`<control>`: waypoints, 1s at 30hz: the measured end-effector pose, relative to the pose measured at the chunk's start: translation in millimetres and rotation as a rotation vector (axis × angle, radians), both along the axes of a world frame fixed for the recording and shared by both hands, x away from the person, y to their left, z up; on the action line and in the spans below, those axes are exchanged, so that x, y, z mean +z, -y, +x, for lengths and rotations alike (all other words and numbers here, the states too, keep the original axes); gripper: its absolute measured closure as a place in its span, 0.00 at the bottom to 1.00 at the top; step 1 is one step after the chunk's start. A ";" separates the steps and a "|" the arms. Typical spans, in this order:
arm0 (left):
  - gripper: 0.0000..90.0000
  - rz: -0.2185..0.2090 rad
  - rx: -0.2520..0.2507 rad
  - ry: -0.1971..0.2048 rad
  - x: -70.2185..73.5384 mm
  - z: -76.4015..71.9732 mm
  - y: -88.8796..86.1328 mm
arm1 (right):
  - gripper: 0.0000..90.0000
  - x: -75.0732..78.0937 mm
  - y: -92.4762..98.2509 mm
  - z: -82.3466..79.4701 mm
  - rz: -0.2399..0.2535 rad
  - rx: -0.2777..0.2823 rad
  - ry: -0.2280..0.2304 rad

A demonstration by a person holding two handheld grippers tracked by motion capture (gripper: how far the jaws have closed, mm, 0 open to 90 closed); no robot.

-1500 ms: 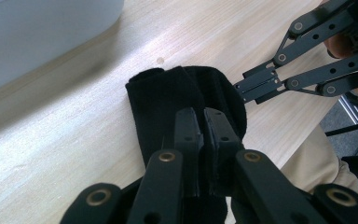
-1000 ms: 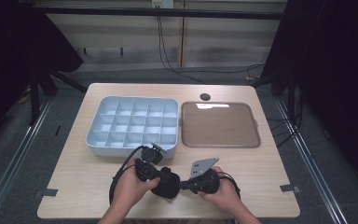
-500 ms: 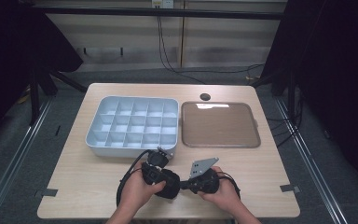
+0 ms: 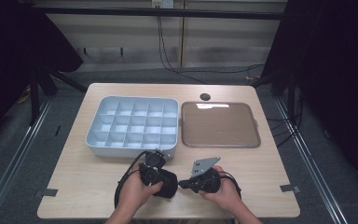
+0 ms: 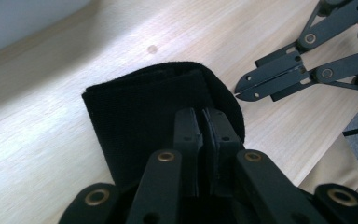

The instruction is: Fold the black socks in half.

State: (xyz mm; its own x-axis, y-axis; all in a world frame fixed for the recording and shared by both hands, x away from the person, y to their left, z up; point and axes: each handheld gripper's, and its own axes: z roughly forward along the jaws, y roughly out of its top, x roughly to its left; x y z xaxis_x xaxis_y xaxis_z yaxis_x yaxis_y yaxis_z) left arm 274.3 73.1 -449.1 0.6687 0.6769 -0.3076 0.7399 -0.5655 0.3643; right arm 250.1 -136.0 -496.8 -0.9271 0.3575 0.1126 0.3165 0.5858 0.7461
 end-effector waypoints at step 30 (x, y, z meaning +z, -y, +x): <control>0.94 -0.042 -0.014 -0.011 -8.6 1.9 16.6 | 0.99 0.1 8.1 3.6 -0.010 -0.034 0.002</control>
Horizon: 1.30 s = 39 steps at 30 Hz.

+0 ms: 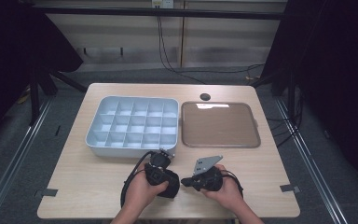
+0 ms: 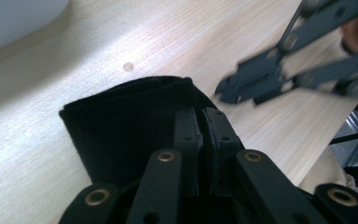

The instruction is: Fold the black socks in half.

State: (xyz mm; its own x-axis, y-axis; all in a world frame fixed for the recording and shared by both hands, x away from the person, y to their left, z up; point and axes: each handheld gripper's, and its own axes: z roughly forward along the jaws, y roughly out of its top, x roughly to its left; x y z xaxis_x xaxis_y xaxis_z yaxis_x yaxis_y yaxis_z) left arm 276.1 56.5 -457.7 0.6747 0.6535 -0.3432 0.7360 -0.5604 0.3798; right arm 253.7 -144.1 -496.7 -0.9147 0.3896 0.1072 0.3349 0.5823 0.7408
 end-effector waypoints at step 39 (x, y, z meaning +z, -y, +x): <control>0.97 0.113 0.035 0.033 2.8 10.4 -56.0 | 0.59 -11.5 21.5 9.9 0.001 -0.234 0.035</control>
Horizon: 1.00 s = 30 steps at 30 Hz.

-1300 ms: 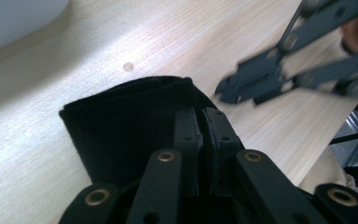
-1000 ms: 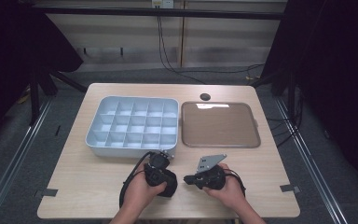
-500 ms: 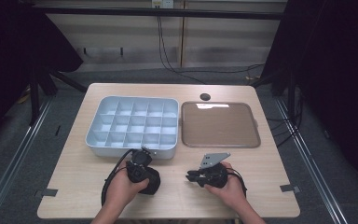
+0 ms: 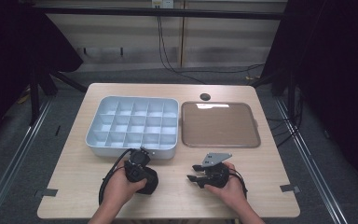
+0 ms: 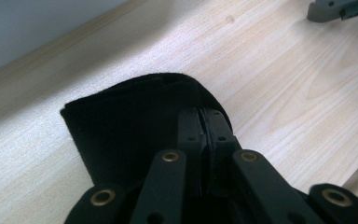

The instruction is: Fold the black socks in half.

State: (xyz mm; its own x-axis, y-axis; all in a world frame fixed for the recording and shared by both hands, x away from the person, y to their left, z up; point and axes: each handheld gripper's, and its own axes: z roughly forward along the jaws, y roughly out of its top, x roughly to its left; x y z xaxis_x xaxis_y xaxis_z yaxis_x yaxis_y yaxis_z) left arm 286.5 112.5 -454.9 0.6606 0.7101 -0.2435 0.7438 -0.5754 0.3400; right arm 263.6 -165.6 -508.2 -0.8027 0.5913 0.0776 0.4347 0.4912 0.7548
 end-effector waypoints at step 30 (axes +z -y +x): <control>0.88 -0.052 0.000 -0.005 -6.2 -5.1 3.3 | 0.34 -1.7 2.3 3.4 -0.044 -0.056 0.024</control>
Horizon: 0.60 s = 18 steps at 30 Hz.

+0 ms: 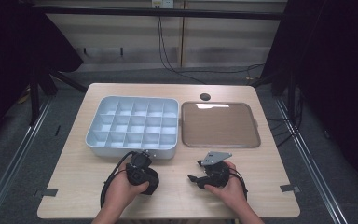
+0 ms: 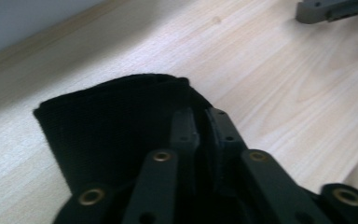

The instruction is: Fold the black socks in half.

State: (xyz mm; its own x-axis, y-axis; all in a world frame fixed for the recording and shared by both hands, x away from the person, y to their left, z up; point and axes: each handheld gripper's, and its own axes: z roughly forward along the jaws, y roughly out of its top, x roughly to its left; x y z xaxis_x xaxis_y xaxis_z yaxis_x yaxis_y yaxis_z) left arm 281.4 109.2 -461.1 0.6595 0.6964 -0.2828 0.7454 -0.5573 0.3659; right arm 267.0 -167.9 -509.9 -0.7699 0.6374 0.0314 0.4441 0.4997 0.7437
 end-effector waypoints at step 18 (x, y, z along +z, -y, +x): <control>0.81 -0.018 -0.010 -0.011 15.9 2.5 -7.2 | 0.28 -0.3 -0.4 0.2 -0.004 -0.011 -0.011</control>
State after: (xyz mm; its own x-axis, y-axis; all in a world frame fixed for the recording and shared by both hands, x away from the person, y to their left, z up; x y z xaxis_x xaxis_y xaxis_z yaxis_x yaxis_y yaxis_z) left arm 283.9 116.4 -445.2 0.6636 0.6842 -0.3024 0.7434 -0.5583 0.3682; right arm 267.1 -167.5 -510.2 -0.7623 0.6462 0.0372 0.4577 0.4975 0.7369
